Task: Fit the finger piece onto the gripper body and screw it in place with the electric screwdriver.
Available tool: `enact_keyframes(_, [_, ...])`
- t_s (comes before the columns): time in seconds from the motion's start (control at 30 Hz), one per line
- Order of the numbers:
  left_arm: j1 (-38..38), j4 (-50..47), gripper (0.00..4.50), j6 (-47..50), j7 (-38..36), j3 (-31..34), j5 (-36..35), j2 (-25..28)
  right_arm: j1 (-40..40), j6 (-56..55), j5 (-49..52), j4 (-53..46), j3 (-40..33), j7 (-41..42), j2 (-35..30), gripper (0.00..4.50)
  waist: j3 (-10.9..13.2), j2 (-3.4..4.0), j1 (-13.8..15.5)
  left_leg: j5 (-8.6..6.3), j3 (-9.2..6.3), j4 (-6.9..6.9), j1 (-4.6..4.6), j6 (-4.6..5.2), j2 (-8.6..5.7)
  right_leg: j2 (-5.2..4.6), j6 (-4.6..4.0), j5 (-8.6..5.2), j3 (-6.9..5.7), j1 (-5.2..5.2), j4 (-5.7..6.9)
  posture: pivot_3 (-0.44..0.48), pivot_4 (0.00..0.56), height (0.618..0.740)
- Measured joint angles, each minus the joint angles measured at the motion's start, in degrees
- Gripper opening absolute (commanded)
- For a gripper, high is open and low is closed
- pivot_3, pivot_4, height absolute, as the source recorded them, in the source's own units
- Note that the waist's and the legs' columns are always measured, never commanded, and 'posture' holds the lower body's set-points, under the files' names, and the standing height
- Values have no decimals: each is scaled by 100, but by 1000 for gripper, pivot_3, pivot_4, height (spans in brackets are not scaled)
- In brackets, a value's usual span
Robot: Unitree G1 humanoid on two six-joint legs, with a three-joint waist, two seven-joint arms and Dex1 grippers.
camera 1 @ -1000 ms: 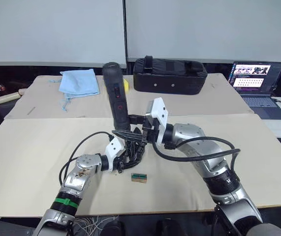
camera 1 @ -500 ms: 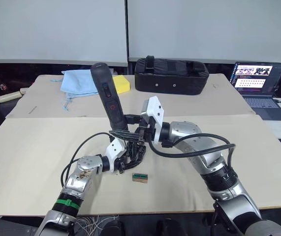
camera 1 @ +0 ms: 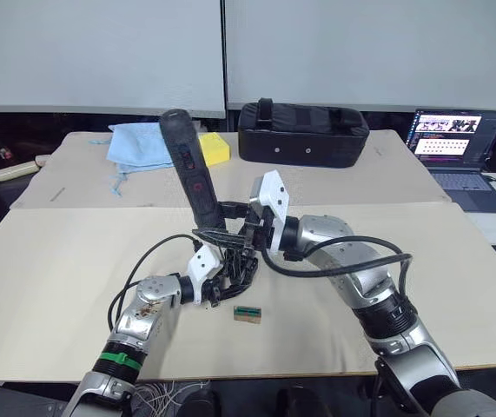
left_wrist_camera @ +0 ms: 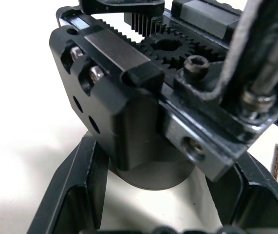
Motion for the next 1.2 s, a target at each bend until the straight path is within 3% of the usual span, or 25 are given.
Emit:
enact_keyframes(0.23, [56, -133, 2285, 128, 3, 12, -6, 20, 258, -190, 0, -183, -55, 56, 1, 1929, 0, 2, 3, 0, 5, -18, 0, 0, -8, -47, 3, 2, -38, 1, -13, 0, 150, 740])
enact_keyframes(0.6, [140, -336, 2285, 248, -38, 13, -124, 117, 454, -61, 122, -384, -196, -78, 12, 1929, 0, 2, 35, 0, 7, -58, 10, 0, -11, -44, 4, 3, -63, 1, -14, 0, 150, 740])
enact_keyframes(1.2, [213, -330, 2285, 34, -39, 69, -222, 158, 138, -36, -44, -483, 133, -67, -86, 1929, 44, 3, 6, -3, 7, -67, 11, -5, -8, -49, 4, 3, -80, -4, -14, 0, 150, 740])
